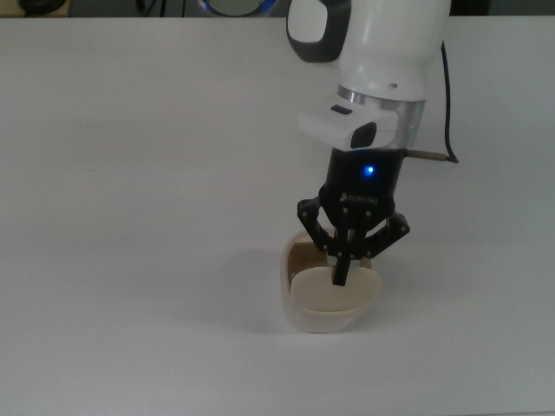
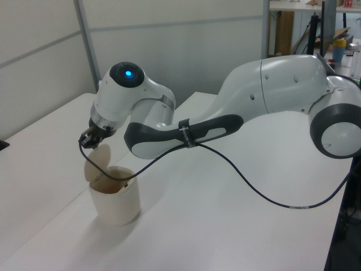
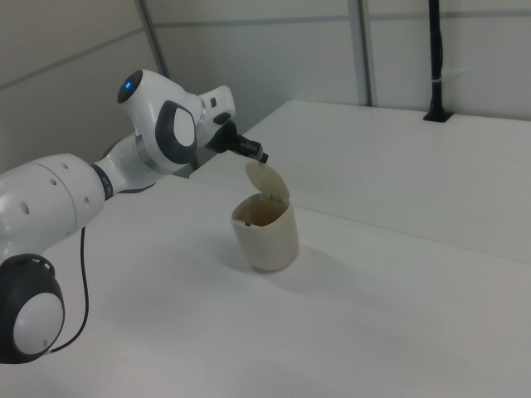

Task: Close the trash can
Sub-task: 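Press the gripper against the open lid's edge, tipping it over the opening, then push the lid down onto the can rim with the gripper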

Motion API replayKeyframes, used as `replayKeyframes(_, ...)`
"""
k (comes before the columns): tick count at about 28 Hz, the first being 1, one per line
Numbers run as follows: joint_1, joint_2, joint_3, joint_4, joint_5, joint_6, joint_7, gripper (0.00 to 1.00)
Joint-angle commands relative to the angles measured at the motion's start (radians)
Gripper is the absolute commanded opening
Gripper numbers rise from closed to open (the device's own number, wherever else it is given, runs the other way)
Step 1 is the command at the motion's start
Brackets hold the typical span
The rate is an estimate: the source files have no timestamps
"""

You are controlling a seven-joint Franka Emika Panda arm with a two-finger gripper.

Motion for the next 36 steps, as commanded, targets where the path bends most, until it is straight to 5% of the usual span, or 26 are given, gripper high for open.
replayKeyframes(1, 0.01, 0.02, -0.008, 0.021, -0.023, 0.012, 0.02, 0.0)
replayKeyframes(10, 0.008, 0.006, 0.005, -0.01, 0.02, -0.081, -0.027, 0.0)
replayKeyframes(25, 0.005, -0.078, 0.004, -0.051, 0.331, -0.322, -0.302, 0.0)
replayKeyframes(36, -0.01, -0.042, -0.007, -0.086, 0.351, -0.339, -0.34, 0.0)
